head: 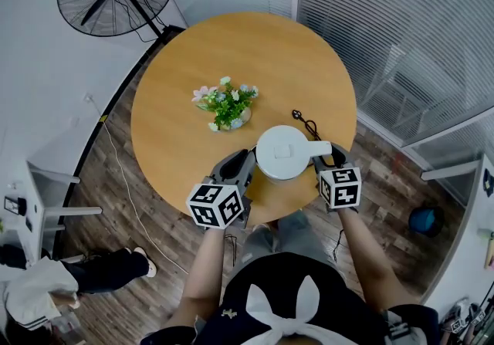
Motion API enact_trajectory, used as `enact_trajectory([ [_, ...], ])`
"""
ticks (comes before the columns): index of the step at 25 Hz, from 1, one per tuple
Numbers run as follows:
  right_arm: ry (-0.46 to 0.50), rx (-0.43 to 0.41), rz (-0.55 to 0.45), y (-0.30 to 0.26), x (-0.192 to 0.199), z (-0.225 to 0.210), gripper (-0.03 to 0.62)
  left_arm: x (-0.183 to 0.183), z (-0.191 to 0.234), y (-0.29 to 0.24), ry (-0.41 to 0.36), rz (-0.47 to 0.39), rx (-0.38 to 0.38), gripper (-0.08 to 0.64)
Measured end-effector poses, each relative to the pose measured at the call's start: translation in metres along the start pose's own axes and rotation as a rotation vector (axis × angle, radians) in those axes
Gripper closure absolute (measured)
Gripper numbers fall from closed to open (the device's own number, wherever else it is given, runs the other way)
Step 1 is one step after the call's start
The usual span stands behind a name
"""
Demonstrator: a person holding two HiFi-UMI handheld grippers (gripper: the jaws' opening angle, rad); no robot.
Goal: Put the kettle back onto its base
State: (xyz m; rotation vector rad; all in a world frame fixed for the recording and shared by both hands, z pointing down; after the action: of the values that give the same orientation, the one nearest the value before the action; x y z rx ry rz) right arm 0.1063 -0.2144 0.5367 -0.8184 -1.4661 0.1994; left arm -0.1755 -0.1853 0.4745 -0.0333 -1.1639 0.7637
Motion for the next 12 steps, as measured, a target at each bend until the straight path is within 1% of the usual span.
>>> enact_trajectory([
  [7, 0.005, 0.011, -0.002, -0.003, 0.006, -0.0009, 0.417, 0.0033, 0.0001, -0.0026, -0.007, 0.002, 0.007, 0.497],
  [9, 0.015, 0.02, 0.001, -0.004, 0.008, -0.0019, 0.419, 0.004, -0.0021, -0.0044, -0.023, -0.001, 0.001, 0.495],
  [12, 0.024, 0.027, 0.006, -0.0031, 0.0093, -0.0018, 0.42, 0.005, -0.0065, -0.0049, -0.061, -0.009, -0.028, 0.495],
])
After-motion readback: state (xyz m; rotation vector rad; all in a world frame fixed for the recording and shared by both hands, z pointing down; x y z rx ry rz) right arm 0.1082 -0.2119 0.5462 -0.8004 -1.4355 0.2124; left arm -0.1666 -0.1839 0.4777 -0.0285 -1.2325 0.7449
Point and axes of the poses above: the fingertips, and each gripper's own axes: y backward along the fingers, z to its left, x out of its underside, the point moved 10 cm from there along y, backward along the fingers
